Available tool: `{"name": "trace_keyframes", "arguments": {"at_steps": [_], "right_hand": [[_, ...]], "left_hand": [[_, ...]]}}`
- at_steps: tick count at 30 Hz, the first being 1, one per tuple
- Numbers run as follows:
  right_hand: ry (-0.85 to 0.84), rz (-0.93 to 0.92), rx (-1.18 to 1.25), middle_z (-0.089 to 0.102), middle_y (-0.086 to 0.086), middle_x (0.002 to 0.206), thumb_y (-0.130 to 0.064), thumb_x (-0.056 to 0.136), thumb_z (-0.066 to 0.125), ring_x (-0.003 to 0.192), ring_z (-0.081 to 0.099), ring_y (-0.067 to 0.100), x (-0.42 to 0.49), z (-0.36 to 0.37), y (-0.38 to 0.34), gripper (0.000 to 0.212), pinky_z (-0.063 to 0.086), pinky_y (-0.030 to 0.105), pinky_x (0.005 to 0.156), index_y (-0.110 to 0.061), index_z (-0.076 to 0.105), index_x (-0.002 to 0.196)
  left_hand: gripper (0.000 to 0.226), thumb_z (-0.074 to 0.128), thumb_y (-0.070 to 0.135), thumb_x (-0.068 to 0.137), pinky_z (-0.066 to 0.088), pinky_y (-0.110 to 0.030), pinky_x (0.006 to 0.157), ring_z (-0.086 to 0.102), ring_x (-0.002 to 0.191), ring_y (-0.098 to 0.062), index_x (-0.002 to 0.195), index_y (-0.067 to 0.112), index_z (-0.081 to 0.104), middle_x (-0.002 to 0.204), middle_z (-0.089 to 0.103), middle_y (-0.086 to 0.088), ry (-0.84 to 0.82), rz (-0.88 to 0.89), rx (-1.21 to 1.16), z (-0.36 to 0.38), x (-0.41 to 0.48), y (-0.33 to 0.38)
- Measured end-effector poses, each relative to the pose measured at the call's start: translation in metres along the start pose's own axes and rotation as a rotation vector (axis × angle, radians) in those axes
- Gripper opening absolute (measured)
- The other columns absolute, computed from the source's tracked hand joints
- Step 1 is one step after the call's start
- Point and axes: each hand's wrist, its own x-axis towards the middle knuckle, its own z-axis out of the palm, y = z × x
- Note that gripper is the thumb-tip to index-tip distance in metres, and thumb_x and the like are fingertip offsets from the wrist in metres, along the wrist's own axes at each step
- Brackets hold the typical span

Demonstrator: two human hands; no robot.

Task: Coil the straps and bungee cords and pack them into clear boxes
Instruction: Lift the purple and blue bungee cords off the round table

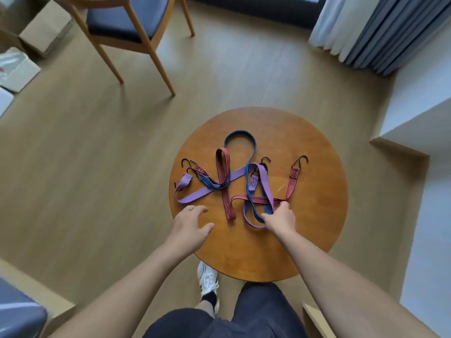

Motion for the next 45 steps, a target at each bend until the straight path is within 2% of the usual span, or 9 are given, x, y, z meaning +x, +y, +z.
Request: {"name": "trace_keyframes", "arguments": {"at_steps": [5, 9, 12, 16, 20, 25, 28, 39, 45], "right_hand": [[-0.121, 0.034, 0.049, 0.071, 0.003, 0.105, -0.018, 0.078, 0.075, 0.1, 0.064, 0.025, 0.018, 0.003, 0.01, 0.021, 0.047, 0.029, 0.08, -0.02, 0.065, 0.096], [-0.182, -0.1, 0.339, 0.062, -0.004, 0.07, -0.024, 0.058, 0.072, 0.07, 0.061, 0.026, -0.005, -0.011, -0.002, 0.023, 0.053, 0.043, 0.071, -0.02, 0.055, 0.073], [-0.27, -0.272, 0.529, 0.057, 0.002, 0.065, -0.016, 0.056, 0.068, 0.061, 0.054, 0.025, -0.028, -0.032, -0.021, 0.02, 0.049, 0.053, 0.063, -0.013, 0.058, 0.074], [-0.323, -0.532, 0.582, 0.059, -0.001, 0.067, 0.0, 0.075, 0.07, 0.066, 0.052, 0.019, -0.061, -0.077, -0.059, 0.014, 0.043, 0.035, 0.064, -0.01, 0.062, 0.08], [-0.328, -0.682, 0.592, 0.062, 0.028, 0.078, -0.002, 0.075, 0.066, 0.066, 0.06, 0.034, -0.095, -0.122, -0.092, 0.021, 0.05, 0.046, 0.066, 0.008, 0.058, 0.092], [-0.292, -0.834, 0.617, 0.065, 0.007, 0.076, 0.001, 0.075, 0.067, 0.07, 0.058, 0.017, -0.144, -0.167, -0.122, 0.016, 0.048, 0.027, 0.062, -0.006, 0.065, 0.089], [-0.283, -0.87, 0.658, 0.063, 0.003, 0.072, 0.011, 0.084, 0.064, 0.064, 0.056, 0.013, -0.172, -0.186, -0.131, 0.014, 0.046, 0.026, 0.06, 0.002, 0.064, 0.095], [0.004, -1.076, 0.744, 0.055, 0.014, 0.076, -0.005, 0.09, 0.067, 0.068, 0.049, 0.025, -0.262, -0.232, -0.138, 0.019, 0.042, 0.033, 0.06, -0.003, 0.066, 0.11], [0.157, -1.136, 0.804, 0.061, 0.011, 0.083, -0.004, 0.095, 0.061, 0.073, 0.06, 0.023, -0.296, -0.25, -0.137, 0.017, 0.052, 0.036, 0.07, 0.0, 0.065, 0.111]], "left_hand": [[0.045, 0.069, 0.038, 0.095, 0.042, -0.031, 0.106, 0.052, 0.13, -0.018, 0.137, 0.025, 0.059, 0.139, 0.057, 0.003, -0.043, -0.008, 0.02, 0.006, 0.007, 0.021], [0.052, 0.074, 0.038, 0.09, 0.043, -0.031, 0.105, 0.052, 0.13, -0.017, 0.139, 0.029, 0.057, 0.141, 0.055, 0.006, -0.072, 0.045, 0.042, 0.006, 0.012, 0.04], [0.075, 0.078, 0.026, 0.087, 0.036, -0.029, 0.113, 0.042, 0.142, -0.017, 0.152, 0.03, 0.043, 0.152, 0.046, 0.006, -0.056, 0.135, 0.029, 0.004, 0.014, 0.055], [0.095, 0.074, 0.01, 0.086, 0.024, -0.03, 0.123, 0.027, 0.153, -0.019, 0.163, 0.026, 0.02, 0.166, 0.028, 0.0, 0.103, 0.258, -0.076, -0.015, 0.018, 0.079], [0.094, 0.078, 0.02, 0.086, 0.02, -0.025, 0.121, 0.025, 0.154, -0.014, 0.162, 0.022, 0.023, 0.167, 0.03, 0.003, 0.193, 0.366, -0.12, -0.064, 0.024, 0.116], [0.045, 0.074, 0.021, 0.085, 0.046, -0.021, 0.091, 0.065, 0.103, -0.002, 0.129, 0.029, 0.07, 0.113, 0.076, 0.007, 0.134, 0.529, -0.179, -0.112, 0.015, 0.152], [0.008, 0.066, 0.033, 0.079, 0.053, -0.036, 0.072, 0.053, 0.067, -0.009, 0.08, 0.027, 0.072, 0.069, 0.066, 0.002, 0.097, 0.58, -0.322, -0.125, 0.004, 0.162], [0.026, 0.054, 0.011, 0.104, 0.056, -0.038, 0.064, 0.048, 0.057, -0.015, 0.082, 0.014, 0.068, 0.064, 0.048, -0.007, -0.011, 0.811, -0.742, -0.192, -0.071, 0.199], [0.02, 0.056, 0.007, 0.065, 0.043, -0.03, 0.064, 0.044, 0.065, -0.014, 0.079, 0.018, 0.066, 0.067, 0.047, 0.002, -0.263, 0.916, -0.682, -0.206, -0.109, 0.213]]}}
